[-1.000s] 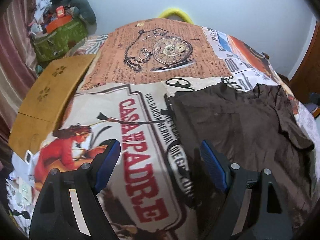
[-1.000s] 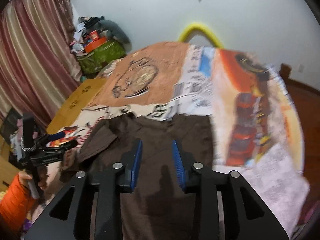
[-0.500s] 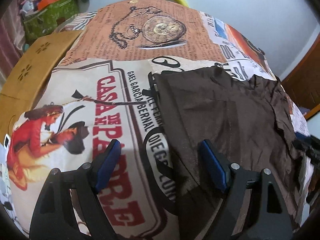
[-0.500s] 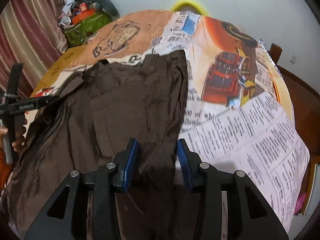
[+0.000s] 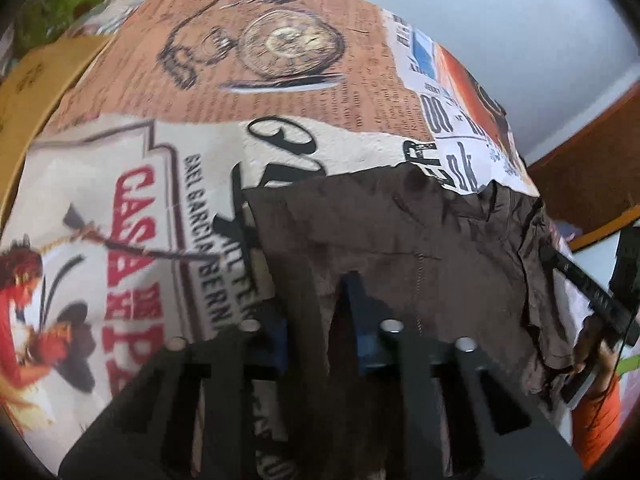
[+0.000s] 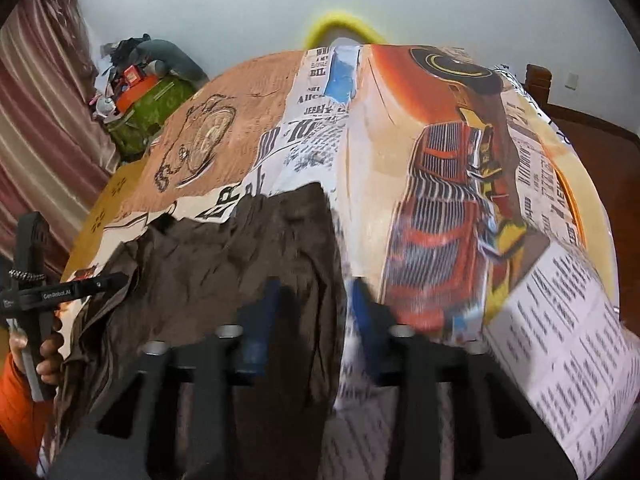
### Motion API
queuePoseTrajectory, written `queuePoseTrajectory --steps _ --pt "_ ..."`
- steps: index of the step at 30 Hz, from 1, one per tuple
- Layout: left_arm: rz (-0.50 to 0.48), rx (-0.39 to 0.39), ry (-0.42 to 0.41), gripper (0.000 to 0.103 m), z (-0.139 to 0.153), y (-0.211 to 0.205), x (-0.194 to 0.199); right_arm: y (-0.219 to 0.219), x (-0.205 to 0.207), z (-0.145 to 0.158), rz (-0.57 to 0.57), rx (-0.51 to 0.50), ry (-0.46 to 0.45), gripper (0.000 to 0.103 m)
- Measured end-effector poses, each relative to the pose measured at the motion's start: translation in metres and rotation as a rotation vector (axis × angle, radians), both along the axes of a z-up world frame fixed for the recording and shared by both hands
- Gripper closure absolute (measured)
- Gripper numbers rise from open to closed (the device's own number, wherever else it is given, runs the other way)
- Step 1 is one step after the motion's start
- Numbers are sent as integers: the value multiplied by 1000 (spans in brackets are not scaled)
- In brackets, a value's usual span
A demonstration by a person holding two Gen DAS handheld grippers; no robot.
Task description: Fold small clothes
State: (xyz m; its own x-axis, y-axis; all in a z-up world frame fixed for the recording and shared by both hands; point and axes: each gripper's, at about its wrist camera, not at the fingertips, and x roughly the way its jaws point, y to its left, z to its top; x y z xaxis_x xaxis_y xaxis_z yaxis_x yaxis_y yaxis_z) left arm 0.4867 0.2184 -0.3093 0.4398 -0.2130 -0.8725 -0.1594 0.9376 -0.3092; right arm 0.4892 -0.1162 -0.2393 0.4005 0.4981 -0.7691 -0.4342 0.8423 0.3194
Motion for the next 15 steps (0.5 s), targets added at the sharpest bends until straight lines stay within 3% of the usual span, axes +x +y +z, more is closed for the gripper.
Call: queuePoseTrajectory --steps 1,3,10,15 --pt "-14 28 -3 91 1 -5 3 1 2 -1 -2 -1 2 95" --pt "-34 83 -15 92 5 -14 8 2 4 -3 5 -6 -9 97" --pt "-3 177 -37 92 11 -26 30 -9 13 4 -39 -67 -57 98" --pt "-15 146 -12 91 14 -27 27 -18 5 12 -40 -74 -67 91"
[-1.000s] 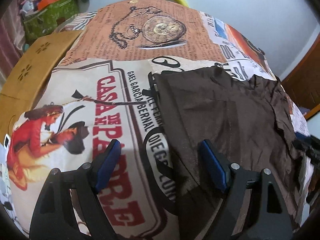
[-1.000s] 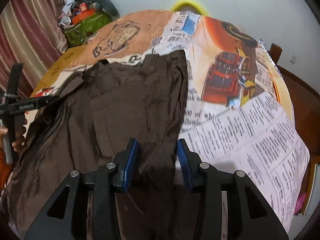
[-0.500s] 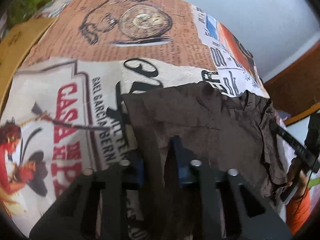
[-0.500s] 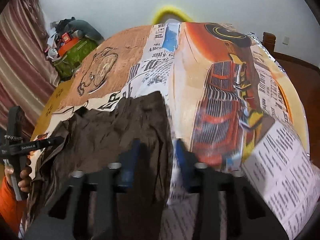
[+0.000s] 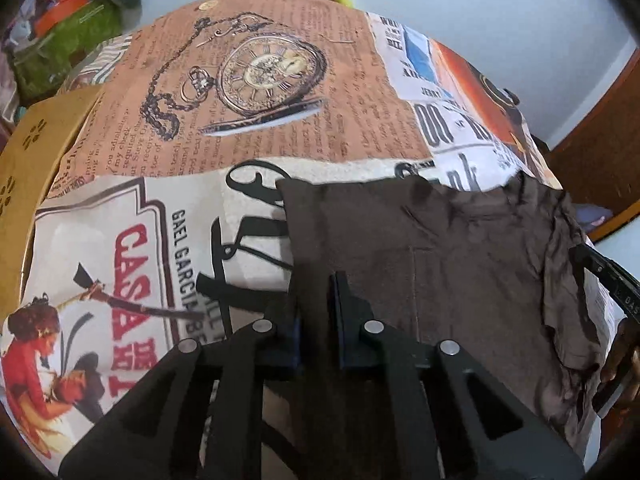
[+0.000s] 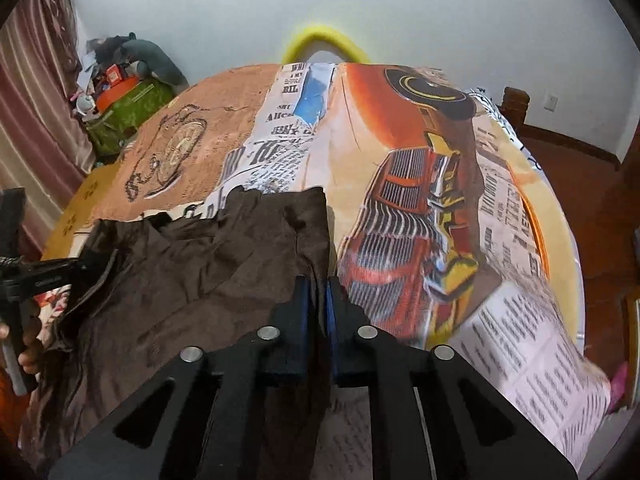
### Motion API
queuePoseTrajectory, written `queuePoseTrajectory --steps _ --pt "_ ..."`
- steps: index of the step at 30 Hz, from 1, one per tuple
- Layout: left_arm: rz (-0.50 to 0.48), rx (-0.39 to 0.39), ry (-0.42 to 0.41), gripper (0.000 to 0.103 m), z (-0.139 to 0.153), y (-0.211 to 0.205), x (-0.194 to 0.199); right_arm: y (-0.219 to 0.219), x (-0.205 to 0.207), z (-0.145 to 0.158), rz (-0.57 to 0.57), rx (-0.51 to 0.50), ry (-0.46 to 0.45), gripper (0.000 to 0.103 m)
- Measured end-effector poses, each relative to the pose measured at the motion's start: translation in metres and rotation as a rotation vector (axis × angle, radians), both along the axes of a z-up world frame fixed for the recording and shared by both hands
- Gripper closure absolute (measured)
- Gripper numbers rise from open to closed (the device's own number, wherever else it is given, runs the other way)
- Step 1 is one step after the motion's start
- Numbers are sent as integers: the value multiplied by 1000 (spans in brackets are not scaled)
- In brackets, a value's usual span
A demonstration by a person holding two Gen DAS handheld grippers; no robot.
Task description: Fold small clothes
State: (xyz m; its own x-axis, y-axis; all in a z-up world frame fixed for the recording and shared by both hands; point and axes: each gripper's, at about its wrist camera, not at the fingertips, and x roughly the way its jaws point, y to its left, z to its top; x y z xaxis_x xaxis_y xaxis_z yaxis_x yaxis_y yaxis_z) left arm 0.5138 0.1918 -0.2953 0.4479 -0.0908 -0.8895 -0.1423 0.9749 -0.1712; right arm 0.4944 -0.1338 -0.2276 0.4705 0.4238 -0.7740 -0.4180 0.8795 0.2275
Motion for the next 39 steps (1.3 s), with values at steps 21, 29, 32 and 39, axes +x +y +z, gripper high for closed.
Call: queuePoseTrajectory --steps 21,29,32,39 --pt "-95 212 -258 37 151 -41 -203 -45 -160 119 76 47 -188 59" --pt "-112 215 -243 24 156 -55 -269 -56 -217 127 110 18 -225 48" --pt "-102 192 -207 24 142 -55 -285 -61 -229 118 115 -6 -211 48" --pt "-84 122 -80 24 96 -54 -317 -78 -254 75 101 -30 -98 48"
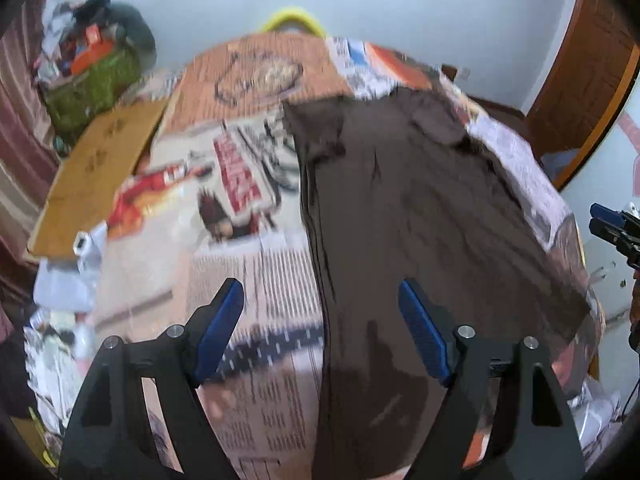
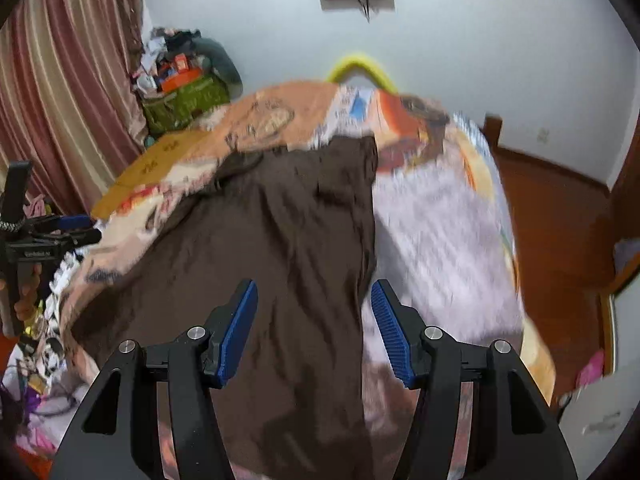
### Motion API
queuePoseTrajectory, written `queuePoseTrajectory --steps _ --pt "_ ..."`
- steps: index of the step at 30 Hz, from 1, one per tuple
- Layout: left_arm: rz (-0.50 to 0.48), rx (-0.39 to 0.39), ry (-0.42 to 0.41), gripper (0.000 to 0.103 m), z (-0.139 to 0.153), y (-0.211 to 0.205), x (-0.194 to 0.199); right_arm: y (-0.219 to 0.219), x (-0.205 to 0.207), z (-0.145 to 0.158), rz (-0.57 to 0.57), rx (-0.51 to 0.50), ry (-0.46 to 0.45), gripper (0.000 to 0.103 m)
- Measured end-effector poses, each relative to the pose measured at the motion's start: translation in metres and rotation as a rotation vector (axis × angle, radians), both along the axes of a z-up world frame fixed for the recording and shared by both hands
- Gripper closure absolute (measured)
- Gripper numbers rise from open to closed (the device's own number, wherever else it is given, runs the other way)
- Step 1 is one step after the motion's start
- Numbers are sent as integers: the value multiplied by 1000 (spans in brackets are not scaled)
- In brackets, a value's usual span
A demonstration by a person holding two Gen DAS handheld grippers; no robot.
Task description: Fold small clothes
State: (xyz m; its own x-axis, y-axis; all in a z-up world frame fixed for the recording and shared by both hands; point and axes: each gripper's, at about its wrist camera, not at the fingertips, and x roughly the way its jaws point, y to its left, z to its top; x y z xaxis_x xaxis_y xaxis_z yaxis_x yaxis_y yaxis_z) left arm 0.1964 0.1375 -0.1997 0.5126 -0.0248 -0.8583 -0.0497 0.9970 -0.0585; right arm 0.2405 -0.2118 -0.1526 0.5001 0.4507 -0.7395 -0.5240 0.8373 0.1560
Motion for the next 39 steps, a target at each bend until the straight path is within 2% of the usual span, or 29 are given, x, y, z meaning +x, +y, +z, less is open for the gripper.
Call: queuePoseTrajectory --steps 8,10,16,18,20,21,23,24,25,27,28,35,39 --pt "-33 -25 94 24 -39 -14 -18 -18 -12 -61 -23 -57 147 48" --pt "-44 -30 102 27 -43 -17 -20 -19 -13 -73 -29 -73 175 48" --pt "-62 -78 99 54 -49 -21 -25 -22 -20 -94 -27 -103 217 48" --pt "-57 -84 99 71 -49 -22 -24 -24 -20 -99 -29 -87 226 48" --pt "-55 -88 98 81 -50 -23 -23 -25 -20 -101 -31 -60 236 48" --pt "-54 -88 97 86 -50 -23 -22 -25 -19 -102 -32 -52 240 49" --pt "-48 -88 96 94 -50 -23 -22 -23 -20 -102 -24 -35 246 60" --pt "-46 -89 95 98 -50 -23 -21 -22 -21 -102 -15 -27 249 68" --pt "-44 -90 93 98 -50 -23 -21 -20 -22 -102 -3 -21 254 79" --pt "-44 -90 89 99 -49 -22 -20 -18 -24 -102 6 -15 254 92" --pt "-44 -84 86 99 -48 -22 -20 -17 -25 -102 13 -11 252 94" --pt "-21 -53 36 100 -34 -15 -15 -8 -23 -89 34 -25 185 95" --pt "-9 -42 -11 100 -19 -12 -7 -5 -17 -76 36 5 148 96"
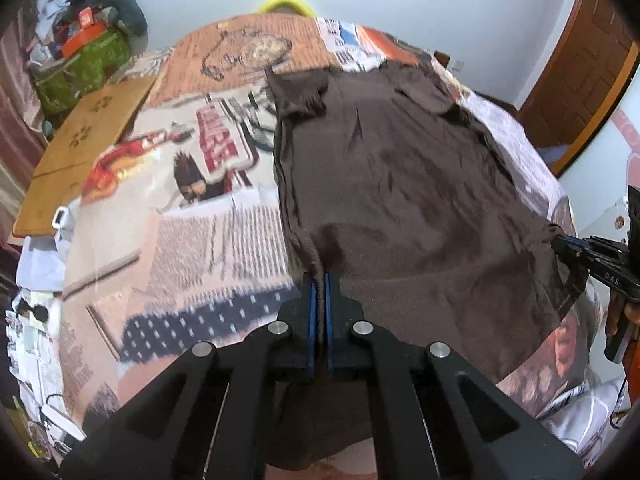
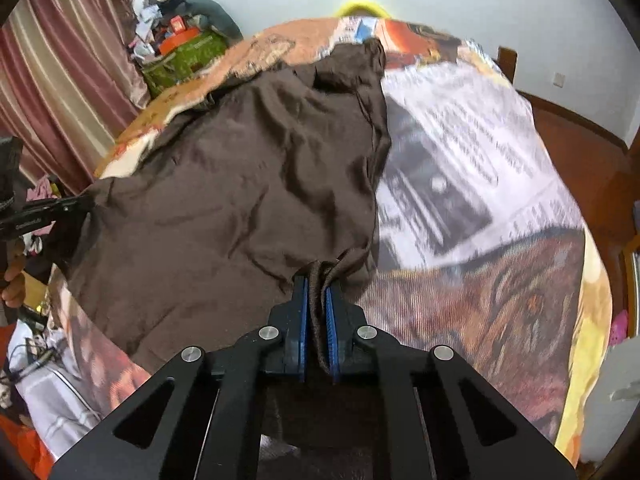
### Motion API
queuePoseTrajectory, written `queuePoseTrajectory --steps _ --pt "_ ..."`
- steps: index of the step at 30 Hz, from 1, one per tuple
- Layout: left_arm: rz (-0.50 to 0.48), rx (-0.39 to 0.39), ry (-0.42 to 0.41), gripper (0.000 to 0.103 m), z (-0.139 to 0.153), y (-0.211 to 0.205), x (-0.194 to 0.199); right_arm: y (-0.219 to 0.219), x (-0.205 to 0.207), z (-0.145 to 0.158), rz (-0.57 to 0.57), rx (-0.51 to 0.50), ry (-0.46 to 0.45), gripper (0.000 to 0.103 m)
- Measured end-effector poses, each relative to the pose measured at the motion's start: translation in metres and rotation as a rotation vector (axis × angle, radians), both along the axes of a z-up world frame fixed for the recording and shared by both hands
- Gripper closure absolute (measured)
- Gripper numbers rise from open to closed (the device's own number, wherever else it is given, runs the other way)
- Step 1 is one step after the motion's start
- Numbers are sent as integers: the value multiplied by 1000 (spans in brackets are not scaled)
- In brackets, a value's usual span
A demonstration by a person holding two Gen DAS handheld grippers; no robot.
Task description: Fold small clothes
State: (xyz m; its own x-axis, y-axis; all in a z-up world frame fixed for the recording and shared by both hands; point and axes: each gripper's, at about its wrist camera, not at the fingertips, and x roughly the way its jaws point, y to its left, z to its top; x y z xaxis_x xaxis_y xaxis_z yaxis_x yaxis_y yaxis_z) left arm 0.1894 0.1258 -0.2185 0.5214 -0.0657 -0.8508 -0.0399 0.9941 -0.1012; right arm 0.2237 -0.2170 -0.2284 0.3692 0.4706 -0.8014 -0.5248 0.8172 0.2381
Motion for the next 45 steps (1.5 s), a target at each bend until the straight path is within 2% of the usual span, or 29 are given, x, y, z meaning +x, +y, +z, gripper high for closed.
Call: queuePoseTrajectory --steps 8,17,24,30,40,43,45 --pt "8 32 -86 100 32 3 28 10 21 34 -1 71 -77 96" --pt "33 61 -163 100 61 14 85 25 66 64 -7 111 -161 96" --pt "48 51 -183 100 64 26 144 38 109 74 -14 114 -207 96" --pt "60 45 -163 100 45 38 190 49 150 67 -19 111 -213 96" --pt "104 46 -60 100 -26 61 244 65 209 20 -45 53 -158 96" --pt "135 -1 -24 96 -40 72 249 64 215 7 -52 49 -133 94" --pt "152 -28 -6 84 -45 79 249 65 215 3 -49 39 -128 94"
